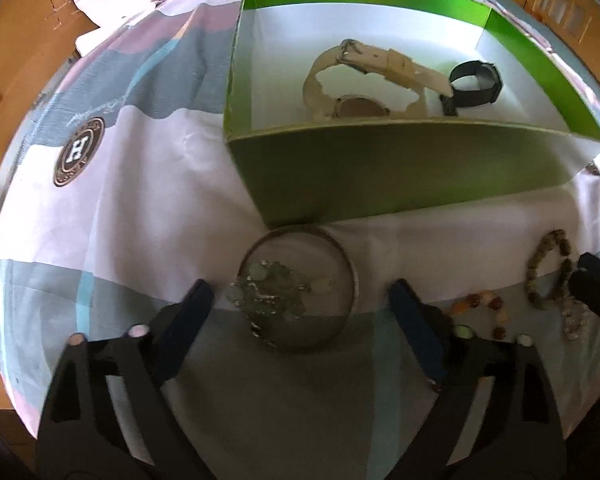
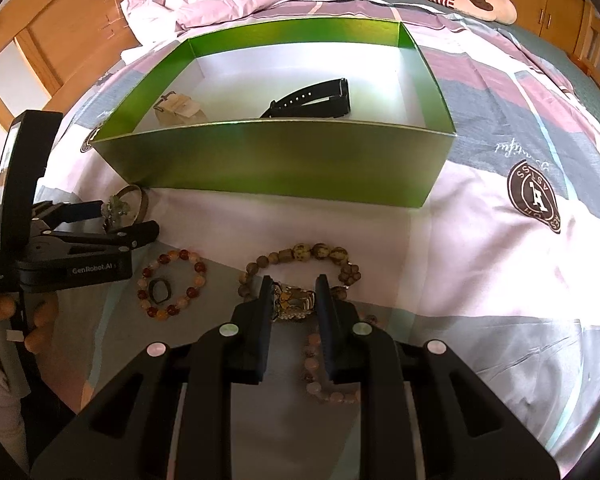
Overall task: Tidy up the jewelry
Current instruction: 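Grasp the gold flower charm with the right gripper while the left grasps the silver bangle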
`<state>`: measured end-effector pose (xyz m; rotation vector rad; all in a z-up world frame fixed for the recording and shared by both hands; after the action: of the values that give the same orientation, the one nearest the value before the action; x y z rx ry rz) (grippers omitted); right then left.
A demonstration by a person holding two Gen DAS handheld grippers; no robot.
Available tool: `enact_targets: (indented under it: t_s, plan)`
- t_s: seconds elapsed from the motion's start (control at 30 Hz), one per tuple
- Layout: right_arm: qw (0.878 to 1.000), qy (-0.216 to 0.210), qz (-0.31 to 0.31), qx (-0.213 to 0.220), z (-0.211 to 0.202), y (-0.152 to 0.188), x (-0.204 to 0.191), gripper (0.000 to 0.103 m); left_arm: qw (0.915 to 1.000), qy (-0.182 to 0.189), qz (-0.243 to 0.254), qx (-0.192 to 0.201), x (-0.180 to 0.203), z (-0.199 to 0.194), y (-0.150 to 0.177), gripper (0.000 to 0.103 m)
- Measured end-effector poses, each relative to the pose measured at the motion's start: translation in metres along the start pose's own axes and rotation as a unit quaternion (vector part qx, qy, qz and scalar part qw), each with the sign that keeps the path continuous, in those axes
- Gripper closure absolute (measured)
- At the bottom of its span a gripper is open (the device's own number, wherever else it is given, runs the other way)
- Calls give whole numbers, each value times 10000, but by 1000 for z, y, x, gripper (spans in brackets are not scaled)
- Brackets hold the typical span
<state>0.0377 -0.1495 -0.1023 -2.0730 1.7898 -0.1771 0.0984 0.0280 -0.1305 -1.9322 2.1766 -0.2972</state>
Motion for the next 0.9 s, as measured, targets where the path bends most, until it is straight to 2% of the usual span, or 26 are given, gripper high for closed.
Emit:
enact_targets:
  t_s: [0.1, 0.13, 0.33, 0.5, 0.67, 0.83, 0.9]
  plan:
    - [10000, 2, 2, 21, -1, 0, 0, 82, 10000, 16, -25, 71, -1, -5, 2, 42]
    - [10000, 3, -4, 25, -1, 0, -1, 82, 10000, 49, -40, 76, -1, -6, 3, 44]
    - [10000, 5, -13, 62, -3, 0, -1, 82, 9998, 93, -113, 131, -4, -13, 4, 45]
    - [9999, -8, -8, 157, -8, -1, -1, 82, 9986, 156, -75, 505, -3, -44, 13, 45]
    - [9995, -33, -25, 322, -19, -4, 0, 82, 9961, 369, 68, 793, 2, -68, 15, 45]
    - [9992, -43, 215, 340, -21, -8, 15, 81, 9965, 381, 132, 732, 5, -66, 14, 45]
    - [9995, -30, 106, 281, -17, -7, 9, 74, 9966, 370, 176, 708, 8, -64, 15, 45]
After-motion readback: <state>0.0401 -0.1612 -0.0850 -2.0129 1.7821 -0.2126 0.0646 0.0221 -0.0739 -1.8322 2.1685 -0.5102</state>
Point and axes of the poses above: each gripper's, at about its wrist camera, not at the fingertips, and z roughly the way its jaws point, x to its right, y to its underside, the point moved 1 cm from there along z, roughly the way its jaws point, and after that the axes turned 5 degrees about -x, right-handed, at the moved point
